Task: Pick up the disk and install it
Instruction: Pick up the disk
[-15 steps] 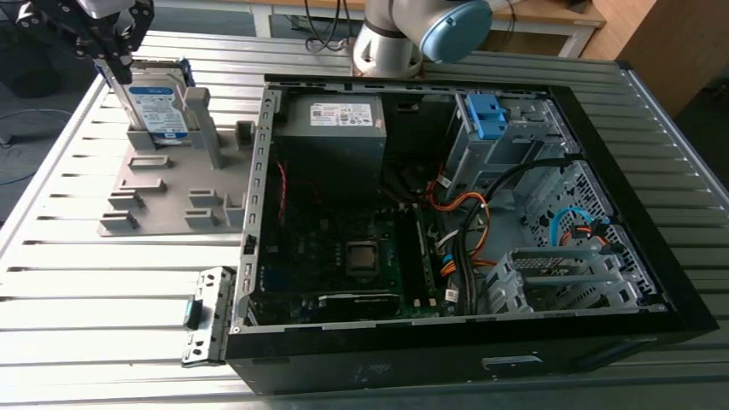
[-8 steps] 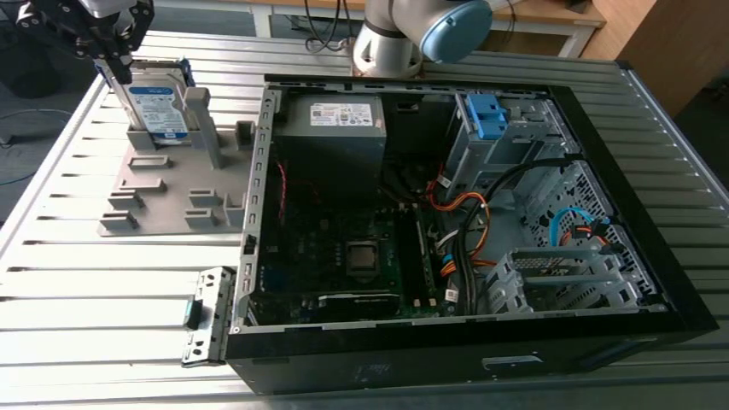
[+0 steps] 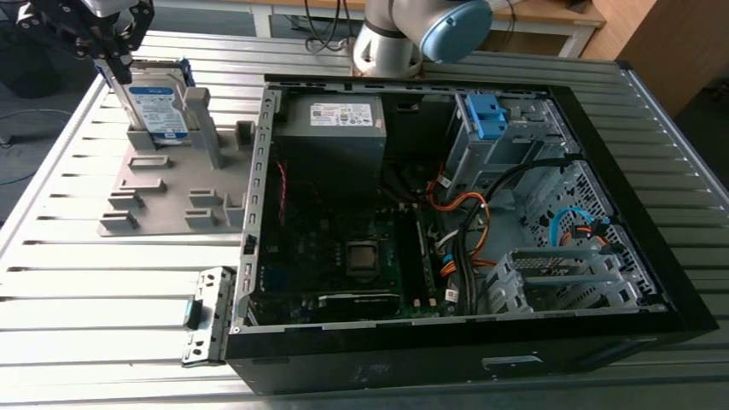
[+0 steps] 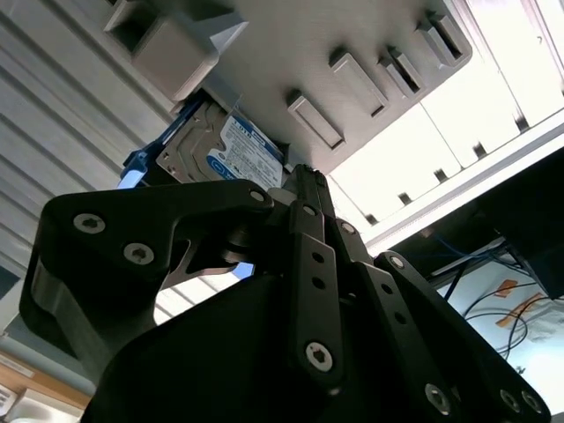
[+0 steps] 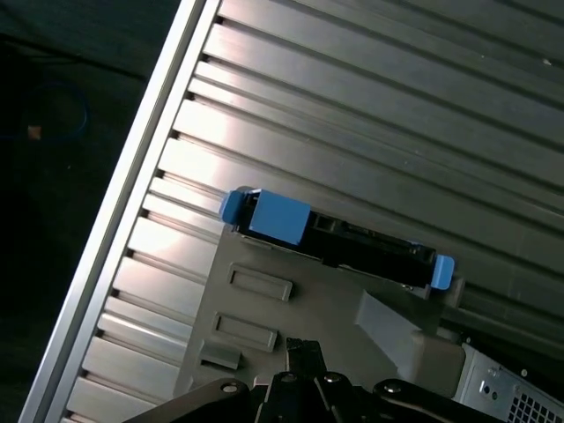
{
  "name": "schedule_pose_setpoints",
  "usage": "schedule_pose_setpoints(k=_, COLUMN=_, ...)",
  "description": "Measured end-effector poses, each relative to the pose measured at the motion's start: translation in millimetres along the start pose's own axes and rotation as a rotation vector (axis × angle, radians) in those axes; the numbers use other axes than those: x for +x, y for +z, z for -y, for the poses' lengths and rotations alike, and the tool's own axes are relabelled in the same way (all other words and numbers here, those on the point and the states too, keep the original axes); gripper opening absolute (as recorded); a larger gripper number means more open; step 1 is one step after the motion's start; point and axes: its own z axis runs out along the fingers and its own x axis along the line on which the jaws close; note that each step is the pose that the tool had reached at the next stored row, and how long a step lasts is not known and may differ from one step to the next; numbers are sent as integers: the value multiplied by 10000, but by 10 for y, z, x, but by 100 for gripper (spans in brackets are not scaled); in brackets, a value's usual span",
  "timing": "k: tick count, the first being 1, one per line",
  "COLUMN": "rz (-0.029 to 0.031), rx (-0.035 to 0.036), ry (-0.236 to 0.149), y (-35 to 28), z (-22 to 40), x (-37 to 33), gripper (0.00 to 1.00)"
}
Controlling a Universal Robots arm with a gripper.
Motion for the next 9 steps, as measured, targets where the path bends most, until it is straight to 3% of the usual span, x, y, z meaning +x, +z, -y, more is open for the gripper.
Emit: schedule_pose_setpoints(k=9, rz=-12, rx=-7, ry=-282, y=0, z=0, x=0, gripper=11)
